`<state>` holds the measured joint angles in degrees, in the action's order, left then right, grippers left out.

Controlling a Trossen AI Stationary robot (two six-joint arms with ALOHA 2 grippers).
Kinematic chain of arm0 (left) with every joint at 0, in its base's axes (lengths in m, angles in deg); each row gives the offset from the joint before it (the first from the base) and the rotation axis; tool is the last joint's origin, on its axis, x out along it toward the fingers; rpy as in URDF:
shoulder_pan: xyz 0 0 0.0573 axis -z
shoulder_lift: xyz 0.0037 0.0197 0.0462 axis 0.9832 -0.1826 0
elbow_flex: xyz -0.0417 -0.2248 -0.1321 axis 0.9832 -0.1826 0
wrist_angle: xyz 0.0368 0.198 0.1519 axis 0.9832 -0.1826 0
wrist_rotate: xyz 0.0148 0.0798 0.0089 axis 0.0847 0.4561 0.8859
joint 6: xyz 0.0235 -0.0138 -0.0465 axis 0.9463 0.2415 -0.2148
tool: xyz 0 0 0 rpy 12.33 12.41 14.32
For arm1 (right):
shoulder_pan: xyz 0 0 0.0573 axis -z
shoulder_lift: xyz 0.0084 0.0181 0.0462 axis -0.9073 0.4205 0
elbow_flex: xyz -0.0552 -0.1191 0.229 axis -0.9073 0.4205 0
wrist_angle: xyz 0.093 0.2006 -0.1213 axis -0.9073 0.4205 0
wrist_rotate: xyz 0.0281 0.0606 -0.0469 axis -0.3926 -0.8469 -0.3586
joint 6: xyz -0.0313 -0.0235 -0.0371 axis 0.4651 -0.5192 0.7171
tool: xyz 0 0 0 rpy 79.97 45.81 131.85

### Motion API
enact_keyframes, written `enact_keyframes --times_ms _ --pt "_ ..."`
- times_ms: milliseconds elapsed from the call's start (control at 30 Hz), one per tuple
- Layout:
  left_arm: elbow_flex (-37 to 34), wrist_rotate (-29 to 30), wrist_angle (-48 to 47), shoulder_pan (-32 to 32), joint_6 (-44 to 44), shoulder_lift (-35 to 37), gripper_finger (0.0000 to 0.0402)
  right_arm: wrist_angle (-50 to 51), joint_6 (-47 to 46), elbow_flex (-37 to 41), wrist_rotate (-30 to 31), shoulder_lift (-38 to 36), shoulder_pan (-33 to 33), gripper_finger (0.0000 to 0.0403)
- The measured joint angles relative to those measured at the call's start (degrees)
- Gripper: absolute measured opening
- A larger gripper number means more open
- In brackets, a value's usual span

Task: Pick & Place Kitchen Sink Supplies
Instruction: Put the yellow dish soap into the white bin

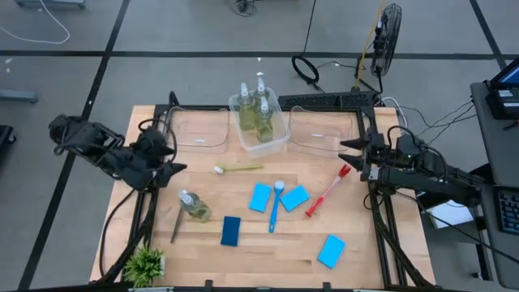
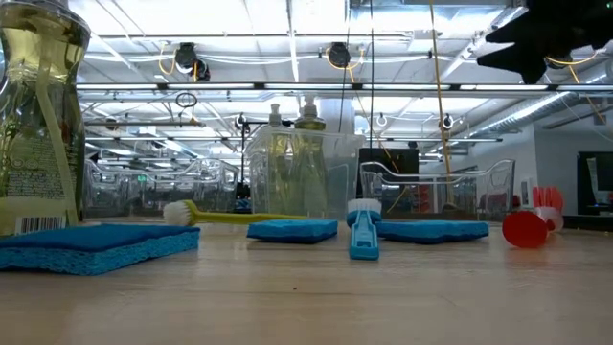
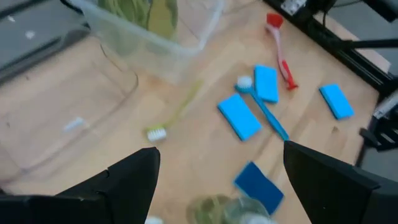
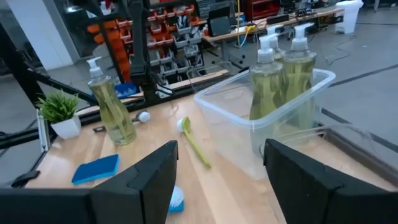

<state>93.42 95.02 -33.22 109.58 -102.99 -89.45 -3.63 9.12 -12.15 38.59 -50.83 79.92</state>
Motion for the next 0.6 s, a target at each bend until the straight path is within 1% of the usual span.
enact_keyframes --times_ms 233,333,500,600 --pt "0.00 -4.47 -1.00 5.81 -6.68 0.00 0.0340 -8.26 -3.23 7.78 -0.04 -2.43 0.00 0.0226" --pt "0.00 -4.97 -1.60 8.37 -9.62 -0.11 0.0340 -12.63 -5.42 11.18 -0.04 -2.66 0.00 0.0226" --pt "0.00 -5.31 -1.63 13.29 -12.07 -0.80 0.0340 -20.52 -8.75 16.48 -0.07 -2.66 0.00 0.0226" --pt "0.00 -5.60 -1.86 16.37 -15.62 -1.62 0.0340 -24.54 -10.21 18.91 -0.07 -2.66 0.02 0.0226"
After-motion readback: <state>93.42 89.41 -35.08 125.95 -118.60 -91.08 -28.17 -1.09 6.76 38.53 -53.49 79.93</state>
